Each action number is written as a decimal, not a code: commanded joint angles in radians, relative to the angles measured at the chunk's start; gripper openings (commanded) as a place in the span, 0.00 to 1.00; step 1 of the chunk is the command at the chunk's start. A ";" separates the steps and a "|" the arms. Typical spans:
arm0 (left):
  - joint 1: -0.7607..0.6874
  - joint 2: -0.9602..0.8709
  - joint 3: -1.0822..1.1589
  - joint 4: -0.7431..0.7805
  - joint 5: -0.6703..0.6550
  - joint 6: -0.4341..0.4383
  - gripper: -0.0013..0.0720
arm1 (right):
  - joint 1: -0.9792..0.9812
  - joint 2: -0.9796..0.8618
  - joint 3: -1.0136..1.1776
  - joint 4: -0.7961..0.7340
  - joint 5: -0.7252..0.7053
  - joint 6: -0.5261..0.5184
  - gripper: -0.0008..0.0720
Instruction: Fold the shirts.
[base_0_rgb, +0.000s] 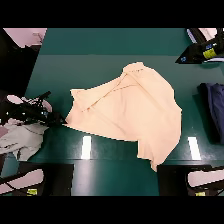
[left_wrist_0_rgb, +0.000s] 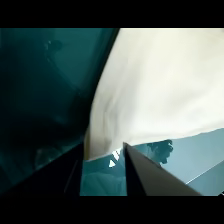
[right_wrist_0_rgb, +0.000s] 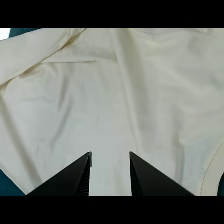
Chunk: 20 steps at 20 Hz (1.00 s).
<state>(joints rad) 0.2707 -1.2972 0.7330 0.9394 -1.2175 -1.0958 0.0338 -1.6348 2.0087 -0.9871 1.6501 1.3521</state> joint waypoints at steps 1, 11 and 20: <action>-0.050 0.000 -0.003 -0.004 0.030 -0.003 0.26 | 0.000 0.001 0.000 0.000 -0.001 0.001 0.39; -0.119 0.089 0.109 0.020 0.031 -0.057 0.05 | -0.107 0.224 -0.547 -0.156 0.020 0.040 0.37; -0.119 0.174 0.111 -0.004 0.029 -0.083 0.05 | -0.397 0.603 -1.394 -0.185 -0.193 0.086 0.95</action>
<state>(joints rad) 0.1520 -1.1339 0.8425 0.9508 -1.1927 -1.1652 -0.2829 -1.1248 0.8165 -1.1675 1.5063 1.4307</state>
